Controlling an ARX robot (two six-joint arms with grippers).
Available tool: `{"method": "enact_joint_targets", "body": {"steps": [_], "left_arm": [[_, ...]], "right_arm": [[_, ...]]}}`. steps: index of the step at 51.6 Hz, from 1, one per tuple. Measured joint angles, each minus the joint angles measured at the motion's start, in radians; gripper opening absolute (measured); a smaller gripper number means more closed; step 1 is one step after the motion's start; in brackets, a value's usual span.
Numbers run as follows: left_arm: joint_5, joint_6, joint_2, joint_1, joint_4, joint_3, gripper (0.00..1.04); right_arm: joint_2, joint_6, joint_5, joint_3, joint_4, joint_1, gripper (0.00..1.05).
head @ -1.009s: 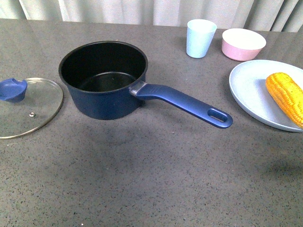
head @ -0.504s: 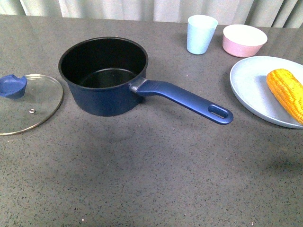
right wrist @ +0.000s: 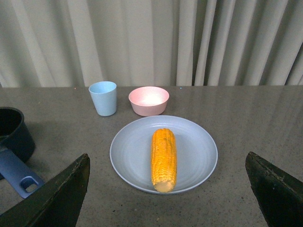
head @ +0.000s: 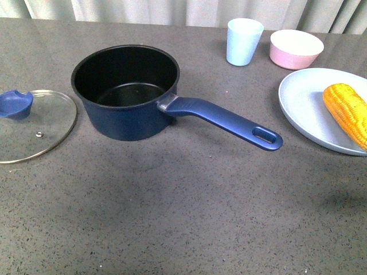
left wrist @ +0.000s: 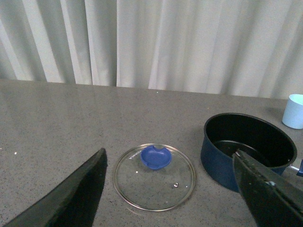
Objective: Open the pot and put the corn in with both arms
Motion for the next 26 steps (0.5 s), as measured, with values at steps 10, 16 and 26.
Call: {"method": "enact_joint_targets", "body": {"steps": [10, 16, 26], "left_arm": [[0.000, 0.002, 0.000, 0.000, 0.000, 0.000, 0.96], [0.000, 0.002, 0.000, 0.000, 0.000, 0.000, 0.96], [0.000, 0.002, 0.000, 0.000, 0.000, 0.000, 0.96]], "right_arm": [[0.000, 0.000, 0.000, 0.000, 0.000, 0.000, 0.96], [0.164, 0.123, -0.058, 0.113, -0.266, -0.028, 0.96], [0.692, 0.244, -0.157, 0.353, -0.327, -0.132, 0.96]]}}
